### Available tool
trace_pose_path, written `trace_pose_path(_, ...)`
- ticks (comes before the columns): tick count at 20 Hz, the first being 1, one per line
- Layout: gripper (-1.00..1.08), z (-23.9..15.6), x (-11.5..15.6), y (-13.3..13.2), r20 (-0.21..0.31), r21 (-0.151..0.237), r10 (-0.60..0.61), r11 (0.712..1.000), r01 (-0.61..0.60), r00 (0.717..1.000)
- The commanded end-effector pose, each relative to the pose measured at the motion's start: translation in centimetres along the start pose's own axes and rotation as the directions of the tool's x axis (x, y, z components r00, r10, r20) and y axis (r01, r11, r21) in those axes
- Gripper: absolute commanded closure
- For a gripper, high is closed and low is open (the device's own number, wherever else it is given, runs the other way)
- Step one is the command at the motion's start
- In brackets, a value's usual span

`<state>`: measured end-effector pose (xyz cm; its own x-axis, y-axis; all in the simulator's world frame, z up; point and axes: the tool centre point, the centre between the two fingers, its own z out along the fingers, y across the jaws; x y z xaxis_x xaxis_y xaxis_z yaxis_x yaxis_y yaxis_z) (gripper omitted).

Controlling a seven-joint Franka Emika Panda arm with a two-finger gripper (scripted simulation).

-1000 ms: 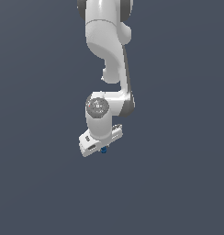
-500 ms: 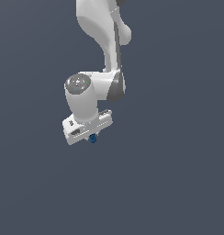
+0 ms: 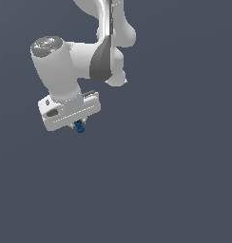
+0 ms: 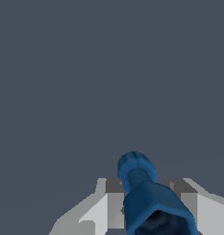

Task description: Pick up the object and move it to a goal position.

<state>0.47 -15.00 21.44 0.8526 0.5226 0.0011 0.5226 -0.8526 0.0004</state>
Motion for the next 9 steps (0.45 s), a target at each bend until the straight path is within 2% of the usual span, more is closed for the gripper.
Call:
trace_pose_path(1, 1.08, -1.6, -1.0, 0.6, 0.001, 0.001, -0.001, 1.0, 0.001, 1.0)
trace_pose_path(9, 1.08, -3.6, -2.1, 1.6, 0.001, 0.001, -0.001, 1.0, 0.001, 1.0)
